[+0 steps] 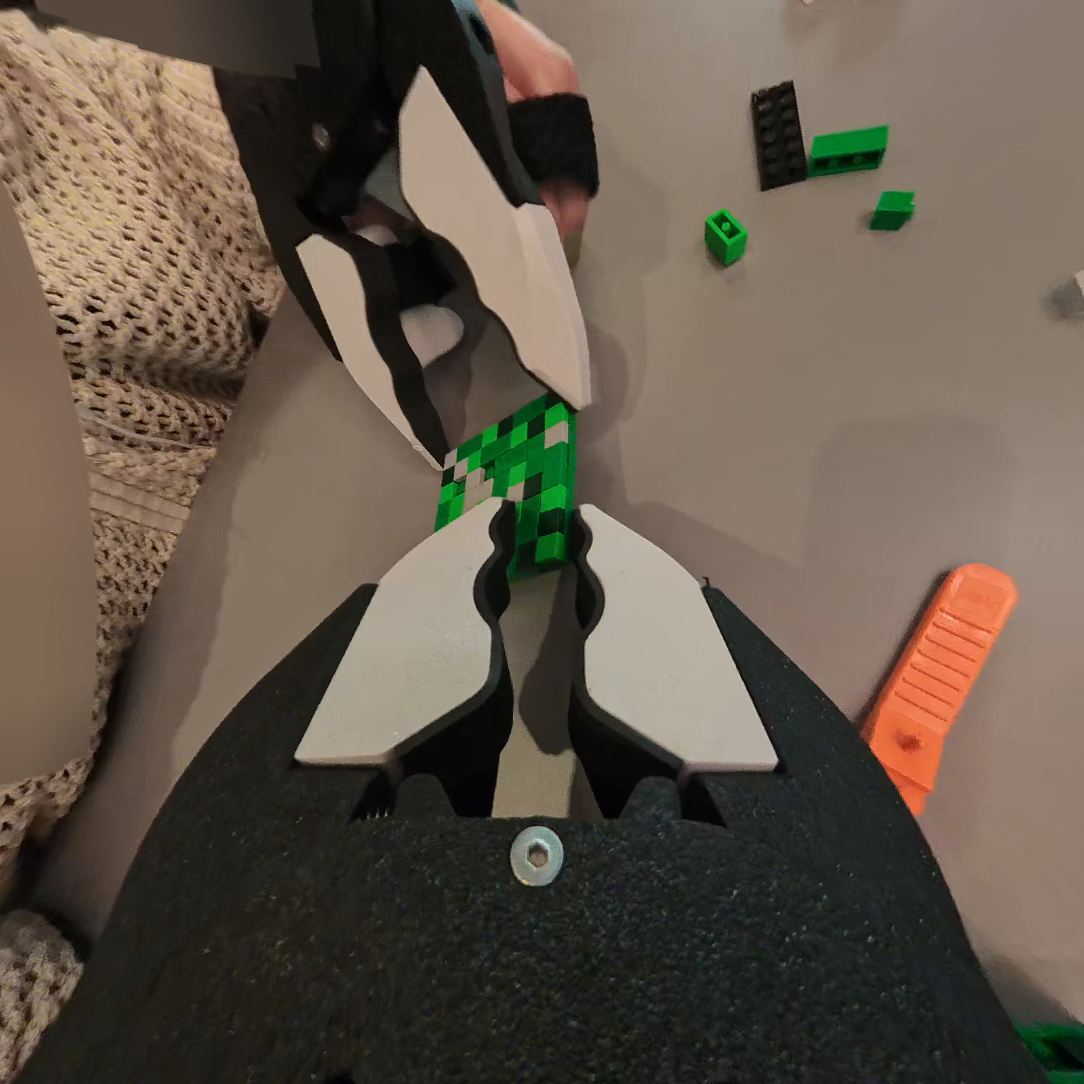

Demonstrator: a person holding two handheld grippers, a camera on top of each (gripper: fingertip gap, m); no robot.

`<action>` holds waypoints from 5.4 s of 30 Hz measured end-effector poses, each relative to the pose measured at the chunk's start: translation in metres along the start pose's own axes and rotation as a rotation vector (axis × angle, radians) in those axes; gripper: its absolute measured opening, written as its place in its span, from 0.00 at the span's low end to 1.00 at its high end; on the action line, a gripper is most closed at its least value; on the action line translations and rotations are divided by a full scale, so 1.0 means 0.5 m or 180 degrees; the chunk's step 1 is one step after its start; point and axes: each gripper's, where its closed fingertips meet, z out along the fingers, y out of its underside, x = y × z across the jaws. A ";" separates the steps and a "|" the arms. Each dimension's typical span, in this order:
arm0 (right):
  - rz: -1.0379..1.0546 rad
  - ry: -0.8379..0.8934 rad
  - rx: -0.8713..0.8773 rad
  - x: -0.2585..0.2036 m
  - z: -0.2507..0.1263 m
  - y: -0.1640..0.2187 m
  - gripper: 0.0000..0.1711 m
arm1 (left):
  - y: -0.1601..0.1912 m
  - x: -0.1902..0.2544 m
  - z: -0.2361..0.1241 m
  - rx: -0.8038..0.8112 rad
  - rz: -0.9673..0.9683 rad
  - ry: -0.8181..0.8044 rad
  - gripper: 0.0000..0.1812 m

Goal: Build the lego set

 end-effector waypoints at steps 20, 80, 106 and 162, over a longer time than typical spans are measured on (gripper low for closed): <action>-0.1281 0.0451 0.0294 -0.039 -0.008 -0.019 0.07 | -0.033 0.026 -0.011 0.0349 -0.2088 0.1262 0.04; -0.2452 0.1792 -0.0996 0.013 0.061 0.003 0.14 | 0.011 -0.074 0.007 0.0647 -0.4122 0.0393 0.04; -0.1327 -0.0036 -0.0623 -0.029 0.056 0.032 0.02 | 0.002 -0.075 0.004 0.0628 -0.3658 0.0105 0.04; -0.1369 0.1059 -0.0089 0.037 -0.023 -0.019 0.14 | -0.008 -0.016 0.020 0.0116 -0.2592 0.0538 0.03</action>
